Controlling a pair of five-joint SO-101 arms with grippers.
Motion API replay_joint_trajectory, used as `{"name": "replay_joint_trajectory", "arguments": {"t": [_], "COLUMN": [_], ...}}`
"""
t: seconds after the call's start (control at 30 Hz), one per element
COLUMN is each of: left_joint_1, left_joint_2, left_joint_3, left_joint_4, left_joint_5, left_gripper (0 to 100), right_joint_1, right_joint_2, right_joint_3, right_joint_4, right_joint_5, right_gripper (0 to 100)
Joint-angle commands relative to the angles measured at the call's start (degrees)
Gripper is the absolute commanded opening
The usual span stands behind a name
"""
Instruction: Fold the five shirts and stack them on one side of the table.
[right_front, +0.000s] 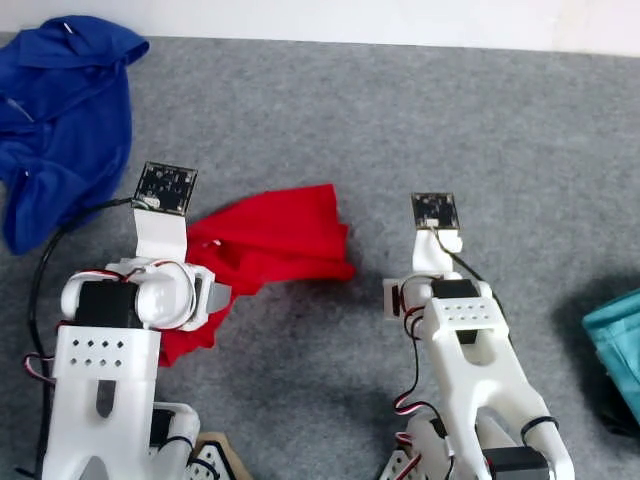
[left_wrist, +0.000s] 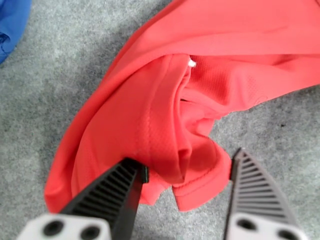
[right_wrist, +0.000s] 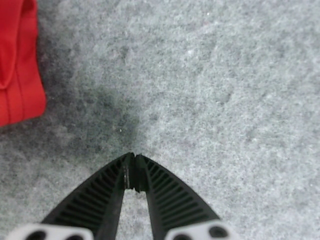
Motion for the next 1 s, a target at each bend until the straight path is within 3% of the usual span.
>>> {"name": "replay_joint_trajectory", "arguments": {"t": [0.0, 0.33, 0.83, 0.97], "left_joint_1": [0.7, 0.6, 0.6, 0.6], "left_joint_2": [-1.1, -1.1, -1.2, -1.2], "left_joint_3": [-2.4, -2.6, -3.1, -5.6], "left_joint_4": [-1.0, -2.8, -3.3, -2.6], "left_joint_5": [-0.6, -0.7, -0.8, -4.4], "left_gripper": [20, 4, 4, 4], "right_joint_1": [-0.4, -0.4, -0.4, -0.4], "right_joint_2": [-1.3, -1.3, -1.3, -1.3], "right_joint_3": [-0.7, -0.6, -0.6, -0.6], "right_joint_4": [-0.7, -0.7, -0.7, -0.7], "right_joint_5": [0.9, 0.9, 0.9, 0.9], "right_gripper": [0.8, 0.8, 0.8, 0.8]}}
